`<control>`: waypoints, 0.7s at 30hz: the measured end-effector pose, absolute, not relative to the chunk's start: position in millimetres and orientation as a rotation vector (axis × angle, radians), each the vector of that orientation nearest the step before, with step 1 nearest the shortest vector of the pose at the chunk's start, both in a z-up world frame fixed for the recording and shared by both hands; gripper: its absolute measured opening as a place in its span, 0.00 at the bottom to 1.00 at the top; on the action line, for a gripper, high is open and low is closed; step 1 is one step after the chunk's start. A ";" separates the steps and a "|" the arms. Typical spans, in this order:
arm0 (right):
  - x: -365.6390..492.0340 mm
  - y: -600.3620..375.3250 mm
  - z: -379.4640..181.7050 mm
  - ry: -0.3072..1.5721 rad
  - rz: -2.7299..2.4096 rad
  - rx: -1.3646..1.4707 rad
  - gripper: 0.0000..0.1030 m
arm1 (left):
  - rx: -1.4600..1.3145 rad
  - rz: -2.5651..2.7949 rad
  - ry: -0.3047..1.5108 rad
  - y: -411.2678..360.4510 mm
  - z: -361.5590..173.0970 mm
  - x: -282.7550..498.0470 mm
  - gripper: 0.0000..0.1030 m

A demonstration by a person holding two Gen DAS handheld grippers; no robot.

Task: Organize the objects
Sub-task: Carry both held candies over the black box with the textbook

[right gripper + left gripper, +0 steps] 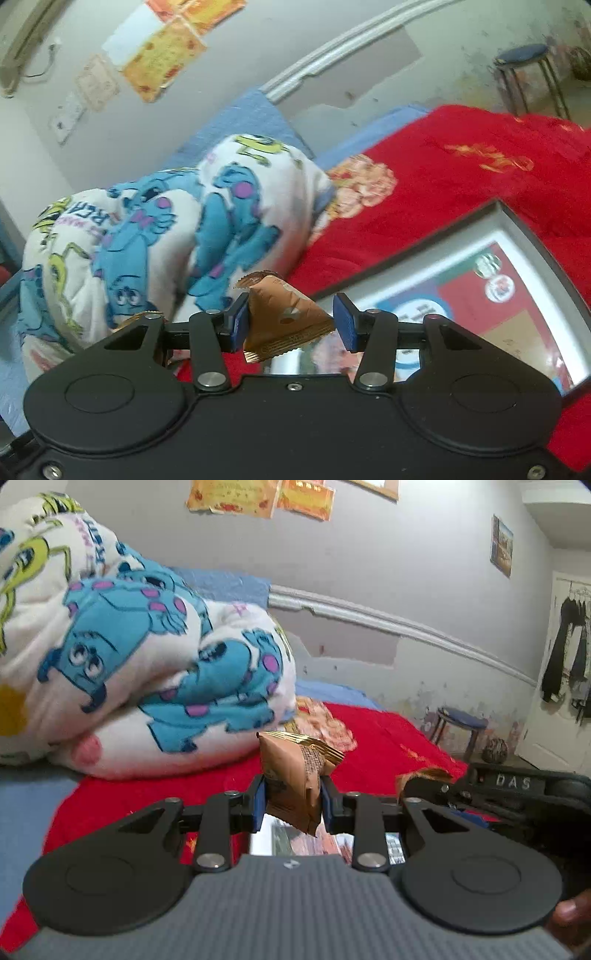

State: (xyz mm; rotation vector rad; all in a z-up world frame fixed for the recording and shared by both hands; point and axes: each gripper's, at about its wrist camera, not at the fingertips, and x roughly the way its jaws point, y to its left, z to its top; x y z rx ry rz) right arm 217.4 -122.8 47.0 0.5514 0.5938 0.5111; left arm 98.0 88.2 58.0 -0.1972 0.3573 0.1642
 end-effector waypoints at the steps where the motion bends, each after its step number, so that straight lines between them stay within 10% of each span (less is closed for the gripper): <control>1: 219.6 -125.5 42.6 0.602 0.508 0.565 0.45 | -0.190 0.162 0.368 85.6 54.4 99.3 0.33; 21: 224.1 -123.7 10.8 0.677 0.498 0.606 0.45 | -0.184 0.141 0.448 76.3 33.6 105.1 0.33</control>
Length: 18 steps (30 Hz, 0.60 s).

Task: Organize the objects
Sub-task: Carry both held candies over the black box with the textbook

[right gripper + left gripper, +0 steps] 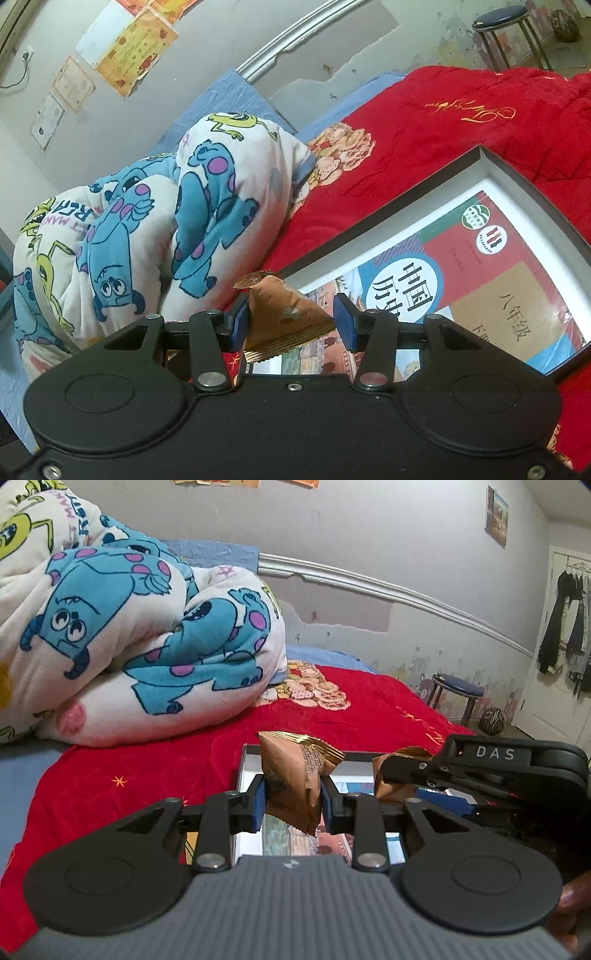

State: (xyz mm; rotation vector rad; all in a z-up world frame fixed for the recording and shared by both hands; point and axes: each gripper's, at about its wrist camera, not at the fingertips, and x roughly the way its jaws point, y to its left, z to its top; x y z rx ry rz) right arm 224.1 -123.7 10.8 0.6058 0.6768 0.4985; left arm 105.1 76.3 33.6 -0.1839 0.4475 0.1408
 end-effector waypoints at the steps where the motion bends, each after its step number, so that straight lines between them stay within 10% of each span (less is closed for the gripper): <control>1: 224.6 -123.4 10.0 0.680 0.498 0.607 0.45 | -0.188 0.139 0.452 76.6 32.7 105.4 0.34; 18: 230.8 -128.2 0.4 0.718 0.480 0.624 0.45 | -0.180 0.134 0.482 76.7 26.2 109.6 0.34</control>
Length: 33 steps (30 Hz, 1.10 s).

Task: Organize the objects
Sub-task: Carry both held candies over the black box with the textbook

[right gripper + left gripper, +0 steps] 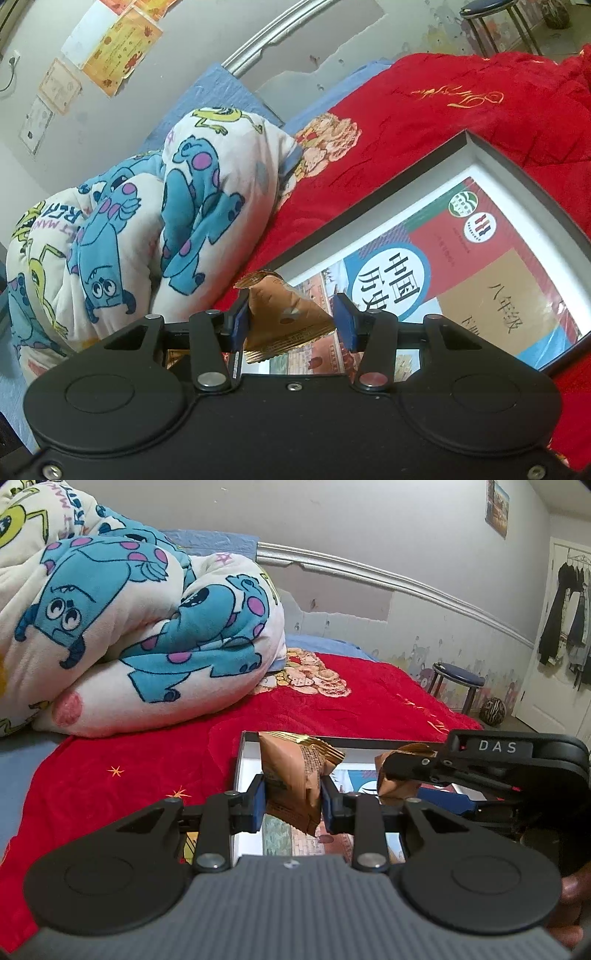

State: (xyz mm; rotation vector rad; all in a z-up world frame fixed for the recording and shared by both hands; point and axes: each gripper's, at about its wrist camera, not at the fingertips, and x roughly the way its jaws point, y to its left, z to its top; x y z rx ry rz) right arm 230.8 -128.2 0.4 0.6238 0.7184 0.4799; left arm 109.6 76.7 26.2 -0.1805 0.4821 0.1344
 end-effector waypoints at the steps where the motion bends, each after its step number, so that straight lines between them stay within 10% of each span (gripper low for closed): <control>1: 230.3 -127.3 -0.2 0.721 0.482 0.622 0.45 | -0.196 0.131 0.489 78.3 25.6 110.3 0.34; 33: 230.5 -85.7 -20.5 0.980 0.387 0.376 0.45 | -0.223 0.153 0.856 87.1 -12.0 139.9 0.34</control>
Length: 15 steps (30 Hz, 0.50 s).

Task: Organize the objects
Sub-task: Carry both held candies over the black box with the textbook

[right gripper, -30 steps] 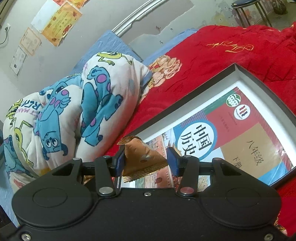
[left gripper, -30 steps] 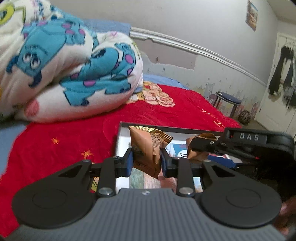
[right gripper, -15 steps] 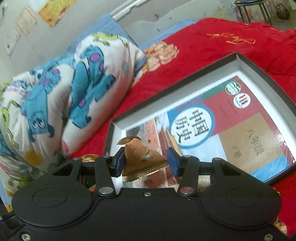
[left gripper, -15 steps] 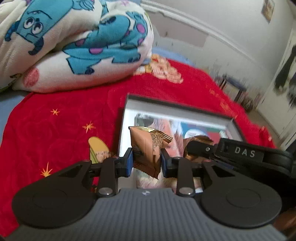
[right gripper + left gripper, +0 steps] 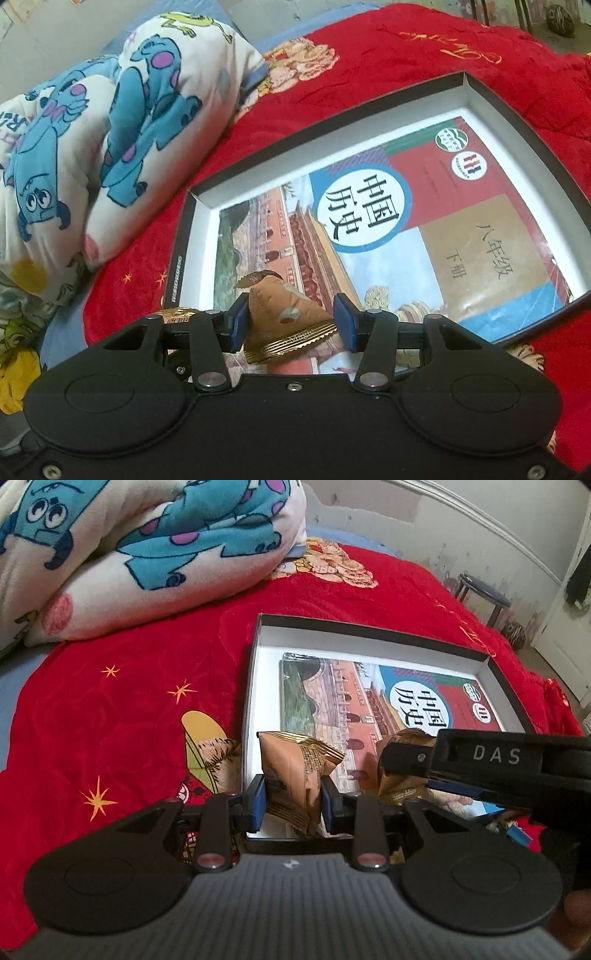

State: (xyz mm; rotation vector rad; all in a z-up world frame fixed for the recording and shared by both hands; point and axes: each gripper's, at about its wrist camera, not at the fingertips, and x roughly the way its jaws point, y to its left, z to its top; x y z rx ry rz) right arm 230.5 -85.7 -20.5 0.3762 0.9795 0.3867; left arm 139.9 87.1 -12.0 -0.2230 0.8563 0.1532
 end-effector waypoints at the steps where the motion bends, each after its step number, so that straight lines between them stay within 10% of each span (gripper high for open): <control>1: 230.5 -85.3 -21.0 0.986 0.386 0.374 0.45 | -0.220 0.152 0.860 86.1 -12.5 139.9 0.34; 15: 227.6 -73.0 -20.6 1.003 0.368 0.279 0.45 | -0.176 0.137 0.878 77.3 -15.8 140.0 0.34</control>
